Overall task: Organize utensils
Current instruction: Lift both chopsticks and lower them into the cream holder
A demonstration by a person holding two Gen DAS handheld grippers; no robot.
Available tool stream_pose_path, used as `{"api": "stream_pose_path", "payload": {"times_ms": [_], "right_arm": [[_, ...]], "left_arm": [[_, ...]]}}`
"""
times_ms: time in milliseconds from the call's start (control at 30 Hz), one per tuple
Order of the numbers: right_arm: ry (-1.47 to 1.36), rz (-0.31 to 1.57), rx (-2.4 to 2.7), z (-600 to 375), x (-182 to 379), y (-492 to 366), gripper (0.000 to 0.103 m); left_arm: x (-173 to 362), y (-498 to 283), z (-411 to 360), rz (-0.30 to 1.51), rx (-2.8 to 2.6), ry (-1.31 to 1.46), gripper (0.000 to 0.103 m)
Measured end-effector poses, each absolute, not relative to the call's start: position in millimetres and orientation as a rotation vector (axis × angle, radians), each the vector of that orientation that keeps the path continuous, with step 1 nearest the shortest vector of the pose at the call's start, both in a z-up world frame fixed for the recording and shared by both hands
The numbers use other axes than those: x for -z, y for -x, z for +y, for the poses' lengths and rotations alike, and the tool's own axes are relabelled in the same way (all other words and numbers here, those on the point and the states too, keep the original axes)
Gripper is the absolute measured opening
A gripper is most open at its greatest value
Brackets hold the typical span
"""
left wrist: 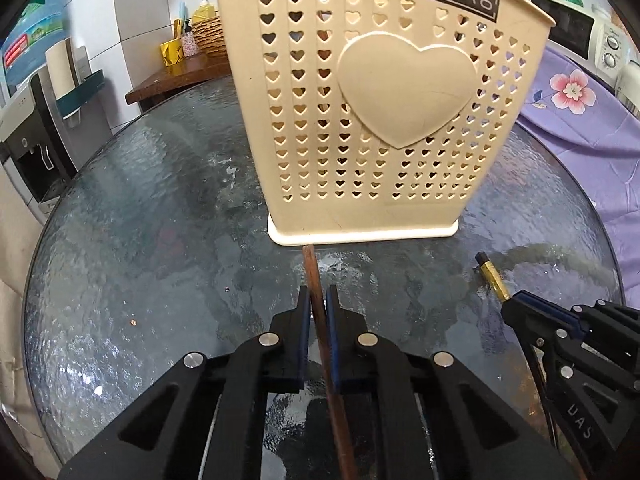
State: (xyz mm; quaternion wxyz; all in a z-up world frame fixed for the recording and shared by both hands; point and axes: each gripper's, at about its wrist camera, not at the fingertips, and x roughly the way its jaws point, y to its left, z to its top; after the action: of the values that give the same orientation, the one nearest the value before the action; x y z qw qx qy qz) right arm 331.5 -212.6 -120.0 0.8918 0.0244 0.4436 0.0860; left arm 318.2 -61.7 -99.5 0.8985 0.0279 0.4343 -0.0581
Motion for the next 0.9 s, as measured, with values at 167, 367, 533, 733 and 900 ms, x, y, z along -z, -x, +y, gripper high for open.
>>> {"api": "stream_pose_path", "payload": {"times_ms": [167, 367, 533, 733, 900], "right_arm": [[-0.103, 0.896, -0.217, -216, 117, -328, 0.008], [-0.149, 0.818, -0.269, -220, 92, -316, 0.008], [-0.153, 0.731, -0.309, -221, 55, -300, 0.008], [-0.126, 0.626, -0.354, -218, 12, -276, 0.008], [-0.128, 0.583, -0.392, -216, -10, -259, 0.008]], "left_arm": [[88, -308, -54, 0.855, 0.125, -0.019, 0.007], [48, -282, -48, 0.737, 0.142, -0.007, 0.007], [16, -259, -45, 0.654, 0.163, 0.007, 0.007], [-12, -240, -43, 0.583, 0.180, 0.002, 0.007], [-32, -224, -41, 0.535, 0.201, 0.009, 0.007]]}}
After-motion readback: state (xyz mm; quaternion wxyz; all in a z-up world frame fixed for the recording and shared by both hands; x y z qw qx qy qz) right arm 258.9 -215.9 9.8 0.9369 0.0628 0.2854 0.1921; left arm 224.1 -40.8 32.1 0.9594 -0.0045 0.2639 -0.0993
